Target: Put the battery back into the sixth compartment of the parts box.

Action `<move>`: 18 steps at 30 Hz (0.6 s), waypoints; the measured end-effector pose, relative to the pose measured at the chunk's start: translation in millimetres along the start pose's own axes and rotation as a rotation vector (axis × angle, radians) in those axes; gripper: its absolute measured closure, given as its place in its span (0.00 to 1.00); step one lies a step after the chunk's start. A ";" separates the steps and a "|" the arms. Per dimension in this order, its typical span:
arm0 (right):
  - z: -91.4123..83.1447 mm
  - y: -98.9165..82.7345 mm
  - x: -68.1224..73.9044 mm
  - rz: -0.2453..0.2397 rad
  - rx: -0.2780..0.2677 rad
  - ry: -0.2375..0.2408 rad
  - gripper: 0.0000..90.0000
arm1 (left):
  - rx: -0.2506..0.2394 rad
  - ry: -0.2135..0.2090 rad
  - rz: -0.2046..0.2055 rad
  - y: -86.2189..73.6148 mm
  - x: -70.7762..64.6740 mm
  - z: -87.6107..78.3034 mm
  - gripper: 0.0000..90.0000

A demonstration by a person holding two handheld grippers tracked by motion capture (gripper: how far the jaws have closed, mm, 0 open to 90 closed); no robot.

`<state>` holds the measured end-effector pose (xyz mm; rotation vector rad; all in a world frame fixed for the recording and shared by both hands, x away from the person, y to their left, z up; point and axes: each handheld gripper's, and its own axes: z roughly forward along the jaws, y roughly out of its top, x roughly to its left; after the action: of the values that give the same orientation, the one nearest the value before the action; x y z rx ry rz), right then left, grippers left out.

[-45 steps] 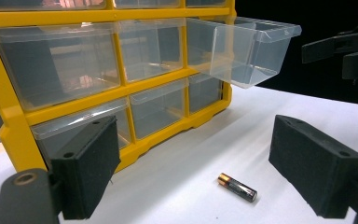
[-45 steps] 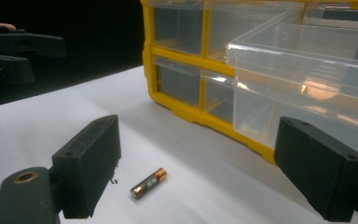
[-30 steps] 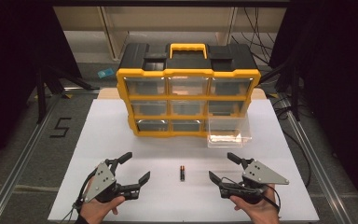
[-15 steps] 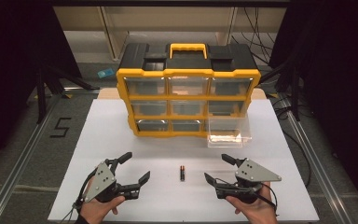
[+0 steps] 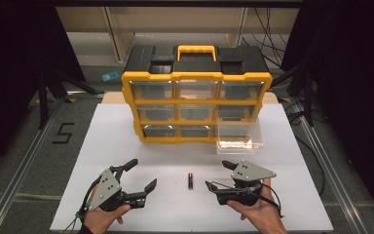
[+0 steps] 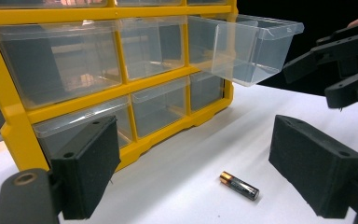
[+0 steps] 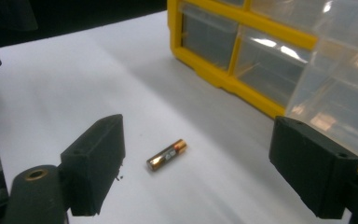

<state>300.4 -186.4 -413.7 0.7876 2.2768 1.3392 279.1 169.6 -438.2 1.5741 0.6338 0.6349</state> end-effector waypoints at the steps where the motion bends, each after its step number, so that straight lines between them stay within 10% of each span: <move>1: 0.0 0.0 0.0 0.000 0.000 0.000 0.23 | 0.000 0.000 0.000 0.0 0.0 0.0 0.17; 18: 42.2 11.5 8.4 -0.010 0.185 0.045 0.27 | -0.003 -0.001 0.004 0.2 0.2 -0.1 0.17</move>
<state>321.5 -148.5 -423.9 0.8117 2.4633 1.1644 279.2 169.8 -438.0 1.5731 0.6286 0.6373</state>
